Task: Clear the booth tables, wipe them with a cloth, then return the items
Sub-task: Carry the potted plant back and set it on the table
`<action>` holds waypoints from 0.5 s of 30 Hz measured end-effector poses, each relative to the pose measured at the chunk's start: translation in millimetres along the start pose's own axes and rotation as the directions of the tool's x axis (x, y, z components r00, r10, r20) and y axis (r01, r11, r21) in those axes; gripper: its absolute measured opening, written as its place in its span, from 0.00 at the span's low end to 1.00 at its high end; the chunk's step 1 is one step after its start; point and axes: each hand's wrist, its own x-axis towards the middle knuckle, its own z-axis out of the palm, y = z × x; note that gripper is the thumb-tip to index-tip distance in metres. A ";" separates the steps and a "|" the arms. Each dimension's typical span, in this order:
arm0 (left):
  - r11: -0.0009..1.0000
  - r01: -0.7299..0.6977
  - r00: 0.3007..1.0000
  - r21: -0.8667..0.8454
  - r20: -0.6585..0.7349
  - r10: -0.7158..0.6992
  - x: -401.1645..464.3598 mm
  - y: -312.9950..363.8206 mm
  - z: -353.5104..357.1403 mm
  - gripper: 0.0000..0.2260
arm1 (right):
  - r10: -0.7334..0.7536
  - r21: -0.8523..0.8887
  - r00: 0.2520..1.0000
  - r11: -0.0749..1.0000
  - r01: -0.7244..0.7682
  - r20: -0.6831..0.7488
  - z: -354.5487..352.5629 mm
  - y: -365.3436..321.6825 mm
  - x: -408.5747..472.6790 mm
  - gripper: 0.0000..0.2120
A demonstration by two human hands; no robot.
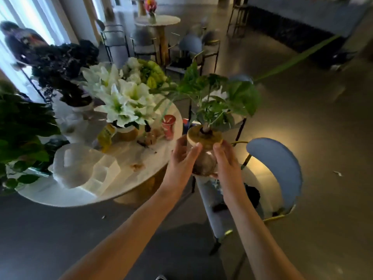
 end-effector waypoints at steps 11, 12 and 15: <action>0.997 0.068 0.944 0.044 0.321 -0.078 -90.8 -10.7 278.9 0.15 | -0.062 -0.083 0.925 0.996 0.033 -0.375 -292.2 -49.6 -90.4 0.05; 0.995 0.069 0.932 0.065 0.351 -0.088 -99.1 -13.6 303.1 0.16 | -0.055 -0.081 0.914 0.996 0.024 -0.401 -315.1 -54.0 -100.5 0.05; 0.992 0.100 0.892 0.082 0.434 -0.126 -129.3 -20.4 385.0 0.14 | -0.047 -0.064 0.872 0.998 0.018 -0.488 -396.5 -59.2 -130.1 0.05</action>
